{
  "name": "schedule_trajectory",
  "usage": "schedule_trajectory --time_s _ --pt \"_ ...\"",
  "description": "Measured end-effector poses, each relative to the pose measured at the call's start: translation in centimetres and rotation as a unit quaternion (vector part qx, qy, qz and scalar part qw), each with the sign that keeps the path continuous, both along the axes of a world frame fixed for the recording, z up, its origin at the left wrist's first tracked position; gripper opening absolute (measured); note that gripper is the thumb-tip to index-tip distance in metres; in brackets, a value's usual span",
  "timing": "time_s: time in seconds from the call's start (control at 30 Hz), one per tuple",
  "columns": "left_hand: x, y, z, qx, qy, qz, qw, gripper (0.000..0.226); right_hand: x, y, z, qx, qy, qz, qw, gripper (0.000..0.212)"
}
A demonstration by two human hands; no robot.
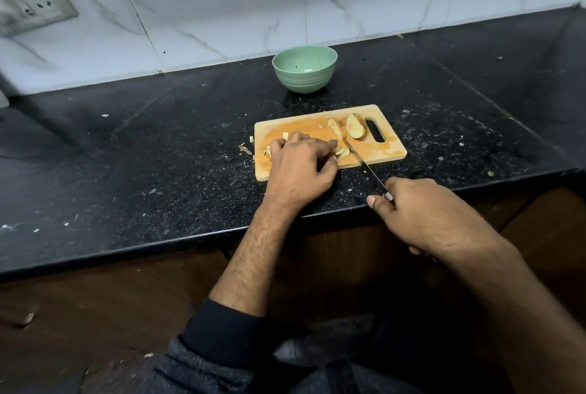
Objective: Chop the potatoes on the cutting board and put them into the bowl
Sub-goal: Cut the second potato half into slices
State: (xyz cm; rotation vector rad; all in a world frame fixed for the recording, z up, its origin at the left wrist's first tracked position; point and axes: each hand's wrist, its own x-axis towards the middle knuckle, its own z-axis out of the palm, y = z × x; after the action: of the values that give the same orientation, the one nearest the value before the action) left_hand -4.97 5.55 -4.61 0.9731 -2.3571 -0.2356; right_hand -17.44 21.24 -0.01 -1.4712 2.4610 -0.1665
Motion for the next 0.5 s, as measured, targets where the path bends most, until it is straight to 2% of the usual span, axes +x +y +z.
schedule_trajectory --time_s 0.23,0.37,0.5 --pt "-0.04 -0.01 0.13 -0.009 0.01 0.04 0.999 0.045 -0.08 0.51 0.65 -0.001 -0.018 -0.017 1.0 0.037" --pt "-0.24 0.13 0.18 -0.034 -0.017 0.054 0.998 0.036 0.27 0.47 0.5 0.006 -0.029 -0.02 0.999 0.037" --pt "-0.23 -0.21 0.12 -0.006 -0.007 0.039 0.999 0.031 0.82 0.12 0.2 0.01 -0.038 -0.01 0.999 0.036"
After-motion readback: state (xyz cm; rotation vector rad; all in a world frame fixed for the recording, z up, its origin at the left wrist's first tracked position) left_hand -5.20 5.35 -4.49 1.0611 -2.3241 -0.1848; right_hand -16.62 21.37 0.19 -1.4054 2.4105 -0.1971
